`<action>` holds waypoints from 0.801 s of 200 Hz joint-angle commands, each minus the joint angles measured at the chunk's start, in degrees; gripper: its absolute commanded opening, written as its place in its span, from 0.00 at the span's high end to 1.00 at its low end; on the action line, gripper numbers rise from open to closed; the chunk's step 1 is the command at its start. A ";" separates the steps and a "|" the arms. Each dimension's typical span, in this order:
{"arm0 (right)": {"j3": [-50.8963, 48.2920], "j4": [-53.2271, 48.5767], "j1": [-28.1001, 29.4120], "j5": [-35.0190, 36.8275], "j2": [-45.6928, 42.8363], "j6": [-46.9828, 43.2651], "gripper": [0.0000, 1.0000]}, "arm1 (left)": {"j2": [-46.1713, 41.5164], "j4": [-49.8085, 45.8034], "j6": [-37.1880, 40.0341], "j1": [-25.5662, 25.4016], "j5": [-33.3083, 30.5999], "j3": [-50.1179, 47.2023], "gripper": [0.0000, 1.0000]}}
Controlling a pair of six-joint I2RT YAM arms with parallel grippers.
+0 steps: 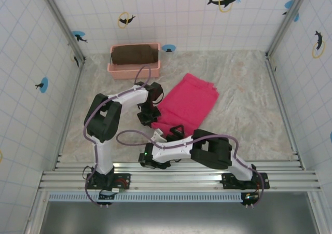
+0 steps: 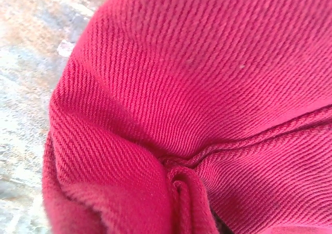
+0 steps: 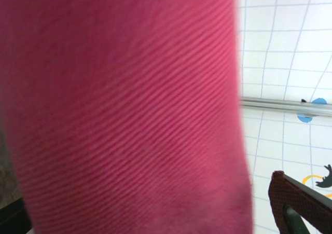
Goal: Roll up the long pants
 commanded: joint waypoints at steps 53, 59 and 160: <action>-3.34 8.54 1.46 -8.09 3.21 -2.78 0.29 | 2.62 -7.31 -2.36 -0.30 -3.72 -1.37 1.00; -2.97 8.75 1.75 -8.07 3.73 -3.11 0.38 | 2.60 -7.40 -2.53 -0.30 -3.82 -1.20 1.00; -11.01 28.48 -3.08 -19.96 -6.08 -20.28 1.00 | -9.40 -0.11 4.33 -0.30 -11.41 -4.82 0.04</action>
